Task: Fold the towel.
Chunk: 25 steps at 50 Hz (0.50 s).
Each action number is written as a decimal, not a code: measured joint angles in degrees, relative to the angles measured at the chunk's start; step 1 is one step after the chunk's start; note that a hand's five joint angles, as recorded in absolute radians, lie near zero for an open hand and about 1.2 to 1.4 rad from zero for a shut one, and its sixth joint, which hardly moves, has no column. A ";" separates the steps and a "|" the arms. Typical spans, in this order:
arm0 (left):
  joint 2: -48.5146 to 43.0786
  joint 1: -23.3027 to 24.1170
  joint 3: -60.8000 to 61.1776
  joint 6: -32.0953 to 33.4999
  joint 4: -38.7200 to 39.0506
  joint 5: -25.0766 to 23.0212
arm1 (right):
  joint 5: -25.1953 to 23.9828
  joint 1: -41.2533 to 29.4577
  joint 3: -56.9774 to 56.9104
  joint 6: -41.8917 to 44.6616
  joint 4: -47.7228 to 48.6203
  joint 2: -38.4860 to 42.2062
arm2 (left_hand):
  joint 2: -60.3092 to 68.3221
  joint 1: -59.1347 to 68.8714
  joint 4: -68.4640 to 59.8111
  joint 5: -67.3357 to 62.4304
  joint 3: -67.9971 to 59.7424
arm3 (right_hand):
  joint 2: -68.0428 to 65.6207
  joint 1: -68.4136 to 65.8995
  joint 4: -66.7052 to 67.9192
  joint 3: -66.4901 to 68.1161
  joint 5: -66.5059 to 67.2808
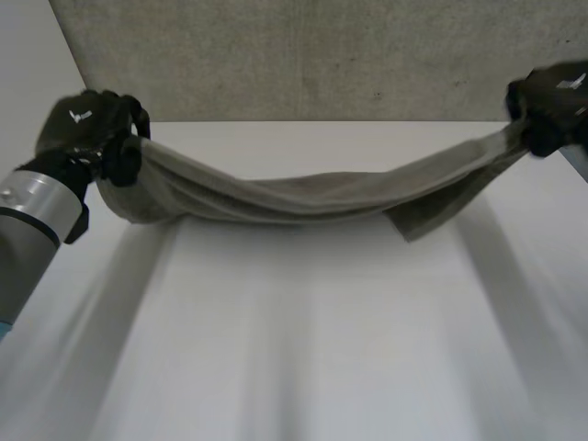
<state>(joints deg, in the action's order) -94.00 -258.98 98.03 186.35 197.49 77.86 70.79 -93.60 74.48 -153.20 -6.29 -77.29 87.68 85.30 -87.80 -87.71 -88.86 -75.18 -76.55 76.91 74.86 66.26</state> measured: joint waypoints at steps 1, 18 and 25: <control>1.10 -0.03 0.00 0.74 -0.33 -0.04 | -0.28 0.52 -0.15 0.01 -0.88 -1.85 | 0.00 0.00 0.00 0.00 0.00 | 0.00 0.00 0.00 0.00 0.00; -3.47 0.69 -6.16 5.00 -5.19 0.12 | -0.78 1.96 -5.24 7.33 -15.38 -1.90 | 0.00 0.00 0.00 0.00 0.00 | 0.00 -0.01 0.00 0.00 0.00; -20.13 3.00 -20.38 11.62 -14.10 0.75 | 4.38 -2.25 -13.76 14.03 -20.20 10.46 | 0.00 0.00 0.00 0.00 -0.03 | 0.00 -0.01 0.00 0.00 0.00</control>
<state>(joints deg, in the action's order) -114.13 -255.98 77.65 197.97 183.39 78.60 75.18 -95.85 60.72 -139.17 -26.49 -66.83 87.69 85.30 -87.80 -87.71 -88.89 -75.18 -76.56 76.91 74.86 66.27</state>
